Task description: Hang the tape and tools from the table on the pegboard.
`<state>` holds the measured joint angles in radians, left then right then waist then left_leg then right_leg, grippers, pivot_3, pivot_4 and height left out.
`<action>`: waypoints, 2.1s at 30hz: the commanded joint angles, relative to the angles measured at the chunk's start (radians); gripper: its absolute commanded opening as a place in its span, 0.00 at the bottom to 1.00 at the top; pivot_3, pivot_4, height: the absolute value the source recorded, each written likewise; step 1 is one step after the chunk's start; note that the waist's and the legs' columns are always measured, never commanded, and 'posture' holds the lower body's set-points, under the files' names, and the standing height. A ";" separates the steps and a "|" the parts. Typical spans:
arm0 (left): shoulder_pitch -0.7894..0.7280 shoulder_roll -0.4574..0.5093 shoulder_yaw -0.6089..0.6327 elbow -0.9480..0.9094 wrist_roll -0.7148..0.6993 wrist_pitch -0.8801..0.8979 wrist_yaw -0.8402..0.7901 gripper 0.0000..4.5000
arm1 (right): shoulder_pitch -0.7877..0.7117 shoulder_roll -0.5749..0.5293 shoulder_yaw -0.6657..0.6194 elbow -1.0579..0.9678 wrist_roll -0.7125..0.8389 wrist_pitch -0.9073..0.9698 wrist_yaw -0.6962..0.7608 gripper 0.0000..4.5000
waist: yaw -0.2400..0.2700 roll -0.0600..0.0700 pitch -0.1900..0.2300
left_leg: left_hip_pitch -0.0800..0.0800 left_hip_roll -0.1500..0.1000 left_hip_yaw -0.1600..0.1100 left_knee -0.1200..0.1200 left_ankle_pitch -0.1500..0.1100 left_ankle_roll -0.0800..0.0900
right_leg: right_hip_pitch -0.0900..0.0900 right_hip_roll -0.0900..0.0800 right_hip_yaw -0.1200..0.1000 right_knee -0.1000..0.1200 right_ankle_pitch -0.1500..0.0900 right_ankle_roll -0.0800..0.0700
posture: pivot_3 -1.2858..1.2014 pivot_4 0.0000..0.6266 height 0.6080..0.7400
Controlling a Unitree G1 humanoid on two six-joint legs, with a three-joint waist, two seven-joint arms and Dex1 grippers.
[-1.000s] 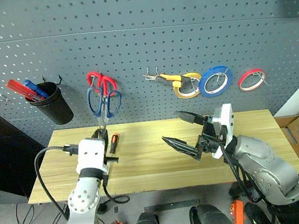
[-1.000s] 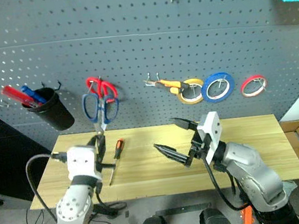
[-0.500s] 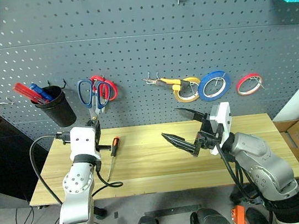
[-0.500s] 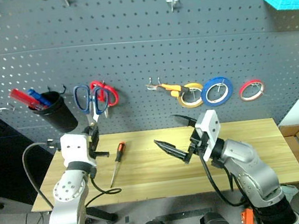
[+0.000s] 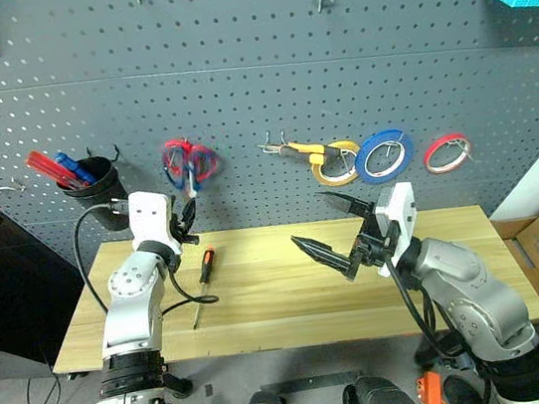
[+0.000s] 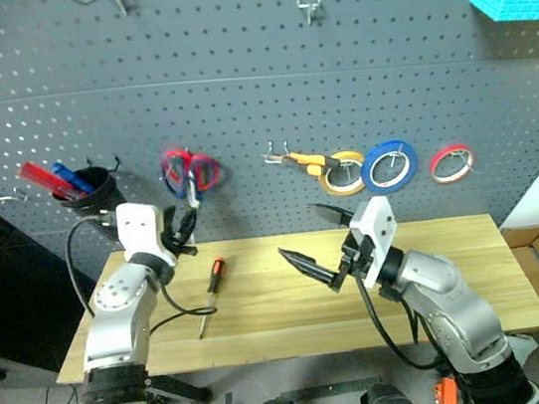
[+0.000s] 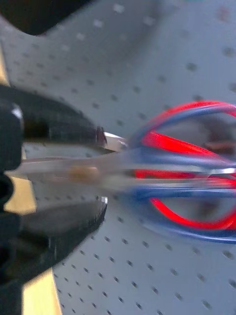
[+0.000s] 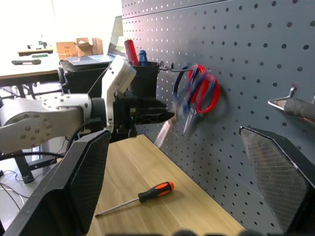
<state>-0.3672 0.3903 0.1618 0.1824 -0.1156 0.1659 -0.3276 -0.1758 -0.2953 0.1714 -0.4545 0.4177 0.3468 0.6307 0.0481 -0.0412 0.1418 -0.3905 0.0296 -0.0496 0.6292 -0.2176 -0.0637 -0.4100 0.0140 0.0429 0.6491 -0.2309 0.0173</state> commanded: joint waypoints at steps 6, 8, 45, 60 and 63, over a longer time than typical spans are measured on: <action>0.175 -0.028 0.012 -0.126 0.005 0.070 0.061 0.95 | 0.047 -0.025 0.019 -0.062 -0.006 -0.003 -0.001 1.00 | -0.003 0.000 0.000 | 0.001 0.001 0.000 0.000 0.000 0.000 | 0.000 0.000 0.000 0.001 0.000 0.000 | 0.57 0.17 1.00; 0.241 -0.035 -0.006 -0.163 0.016 0.123 0.073 0.95 | 0.053 -0.035 0.042 -0.066 -0.026 0.009 -0.004 1.00 | -0.009 0.002 0.001 | 0.002 0.001 0.000 0.000 0.000 0.000 | 0.001 0.000 0.000 0.001 0.000 -0.001 | 0.57 0.19 1.00; -0.346 -0.009 -0.103 0.930 0.134 0.099 0.021 0.61 | -0.365 0.124 0.312 0.285 -0.261 0.290 0.008 1.00 | -0.062 0.009 0.110 | -0.008 -0.001 -0.003 0.001 -0.001 0.007 | -0.012 -0.001 -0.002 0.014 -0.007 0.000 | 0.53 0.48 1.00; 0.052 0.037 -0.084 0.051 0.142 0.225 0.042 0.22 | -0.209 0.095 0.100 0.044 -0.049 0.365 0.043 1.00 | -0.071 0.005 0.107 | -0.012 0.003 -0.005 -0.002 -0.004 0.002 | -0.015 -0.007 -0.002 0.013 -0.005 -0.002 | 0.57 0.29 1.00; 0.206 0.034 -0.044 -0.323 0.196 0.245 0.117 0.22 | -0.116 0.112 -0.016 -0.076 0.118 0.417 0.034 1.00 | -0.050 0.004 0.106 | -0.014 0.001 -0.009 -0.001 -0.004 0.002 | -0.016 -0.009 -0.003 0.013 -0.007 -0.002 | 0.58 0.24 1.00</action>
<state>-0.1873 0.4103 0.0810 0.0705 0.0475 0.4162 -0.2547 -0.3167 -0.1979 0.2139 -0.4310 0.4297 0.7412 0.6629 -0.0019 -0.0373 0.2479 -0.4047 0.0310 -0.0588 0.6281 -0.2221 -0.0624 -0.4257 0.0048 0.0401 0.6618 -0.2376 0.0149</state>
